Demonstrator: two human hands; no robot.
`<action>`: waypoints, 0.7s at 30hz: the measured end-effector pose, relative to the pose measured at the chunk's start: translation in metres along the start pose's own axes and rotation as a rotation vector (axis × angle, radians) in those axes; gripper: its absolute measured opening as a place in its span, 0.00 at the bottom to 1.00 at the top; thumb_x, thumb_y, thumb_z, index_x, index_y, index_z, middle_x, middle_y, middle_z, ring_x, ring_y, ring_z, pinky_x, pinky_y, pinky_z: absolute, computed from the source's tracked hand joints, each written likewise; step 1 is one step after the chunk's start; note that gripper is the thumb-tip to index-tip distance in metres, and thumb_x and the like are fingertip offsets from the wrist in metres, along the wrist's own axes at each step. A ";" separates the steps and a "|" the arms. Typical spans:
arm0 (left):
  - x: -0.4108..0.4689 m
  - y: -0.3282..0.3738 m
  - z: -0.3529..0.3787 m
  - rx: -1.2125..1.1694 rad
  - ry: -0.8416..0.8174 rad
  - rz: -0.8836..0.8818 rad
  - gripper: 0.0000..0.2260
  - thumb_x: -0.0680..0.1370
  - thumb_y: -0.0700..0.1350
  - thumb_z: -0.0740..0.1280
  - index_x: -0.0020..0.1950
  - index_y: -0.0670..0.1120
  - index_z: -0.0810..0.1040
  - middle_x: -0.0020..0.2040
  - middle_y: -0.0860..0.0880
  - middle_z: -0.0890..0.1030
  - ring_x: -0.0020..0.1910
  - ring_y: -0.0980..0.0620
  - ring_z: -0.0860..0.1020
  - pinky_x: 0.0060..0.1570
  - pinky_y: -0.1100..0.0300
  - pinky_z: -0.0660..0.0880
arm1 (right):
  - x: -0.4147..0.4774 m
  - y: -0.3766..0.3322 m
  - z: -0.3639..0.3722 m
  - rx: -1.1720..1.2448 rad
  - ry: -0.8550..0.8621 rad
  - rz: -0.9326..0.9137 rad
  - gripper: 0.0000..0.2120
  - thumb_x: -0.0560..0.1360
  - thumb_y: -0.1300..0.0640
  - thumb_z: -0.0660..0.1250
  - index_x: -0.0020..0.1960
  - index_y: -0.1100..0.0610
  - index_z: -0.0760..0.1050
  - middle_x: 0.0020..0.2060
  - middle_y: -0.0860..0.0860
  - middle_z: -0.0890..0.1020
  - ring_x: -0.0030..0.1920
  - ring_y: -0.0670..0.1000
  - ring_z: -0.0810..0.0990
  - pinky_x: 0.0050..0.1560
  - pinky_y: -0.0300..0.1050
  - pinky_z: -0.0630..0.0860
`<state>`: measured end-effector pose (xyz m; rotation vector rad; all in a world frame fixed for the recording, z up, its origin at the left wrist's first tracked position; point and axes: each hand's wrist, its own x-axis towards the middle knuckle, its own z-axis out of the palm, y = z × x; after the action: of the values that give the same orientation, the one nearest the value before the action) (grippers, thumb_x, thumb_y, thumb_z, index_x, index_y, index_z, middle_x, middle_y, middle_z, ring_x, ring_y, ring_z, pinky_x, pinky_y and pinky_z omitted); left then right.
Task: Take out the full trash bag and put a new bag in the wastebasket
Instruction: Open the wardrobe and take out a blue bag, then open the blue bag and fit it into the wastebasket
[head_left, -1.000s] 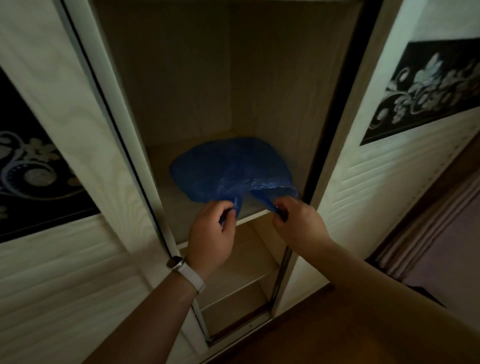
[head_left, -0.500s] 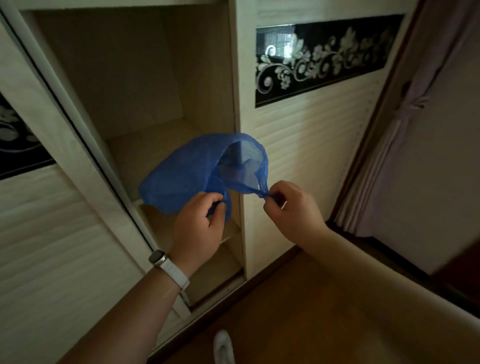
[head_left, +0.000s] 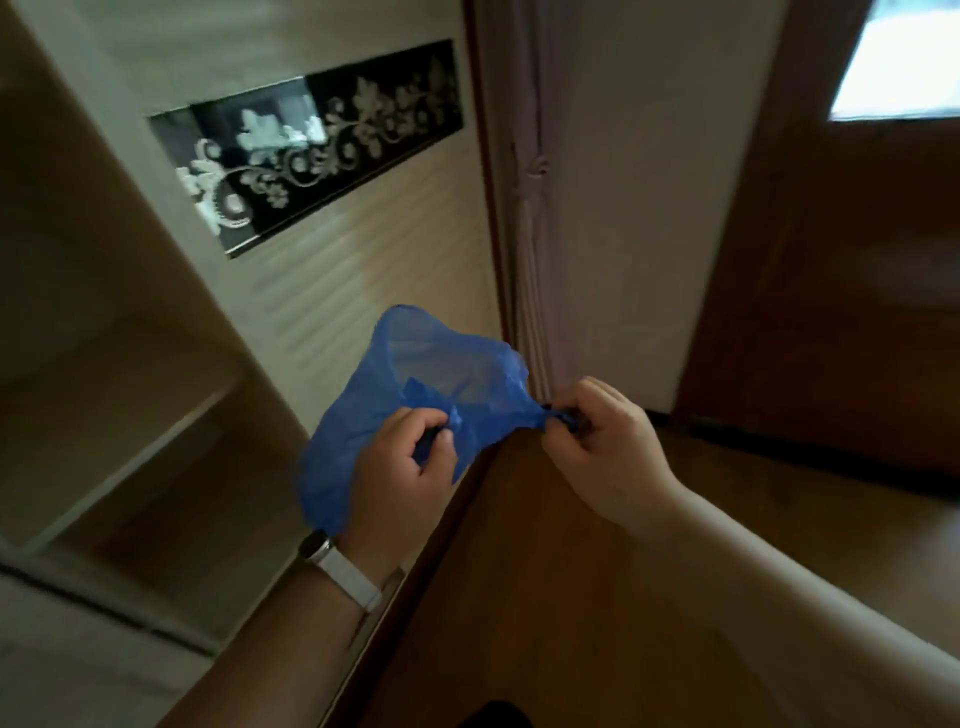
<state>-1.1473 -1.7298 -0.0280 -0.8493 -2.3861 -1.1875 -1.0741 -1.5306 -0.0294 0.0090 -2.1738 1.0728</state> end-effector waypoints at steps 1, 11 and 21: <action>0.002 0.005 0.013 -0.012 -0.031 0.023 0.05 0.77 0.45 0.63 0.48 0.47 0.79 0.41 0.59 0.76 0.43 0.59 0.77 0.41 0.69 0.71 | -0.006 0.007 -0.012 -0.024 0.015 0.019 0.05 0.69 0.61 0.67 0.39 0.53 0.72 0.34 0.42 0.72 0.34 0.47 0.72 0.33 0.36 0.68; 0.035 0.058 0.177 -0.258 -0.328 0.119 0.06 0.76 0.43 0.64 0.50 0.47 0.80 0.44 0.55 0.79 0.45 0.61 0.76 0.45 0.71 0.71 | -0.059 0.101 -0.128 -0.220 0.279 0.315 0.07 0.69 0.60 0.69 0.40 0.49 0.74 0.35 0.43 0.75 0.34 0.48 0.75 0.32 0.39 0.71; 0.110 0.125 0.372 -0.536 -0.526 0.192 0.05 0.74 0.41 0.66 0.48 0.49 0.80 0.42 0.58 0.80 0.43 0.62 0.78 0.45 0.75 0.69 | -0.048 0.184 -0.234 -0.456 0.558 0.647 0.06 0.70 0.63 0.68 0.38 0.53 0.75 0.32 0.48 0.77 0.33 0.49 0.76 0.35 0.45 0.73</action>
<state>-1.1638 -1.3318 -0.1136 -1.7000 -2.2940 -1.7219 -0.9550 -1.2598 -0.0899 -1.1244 -1.8672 0.7385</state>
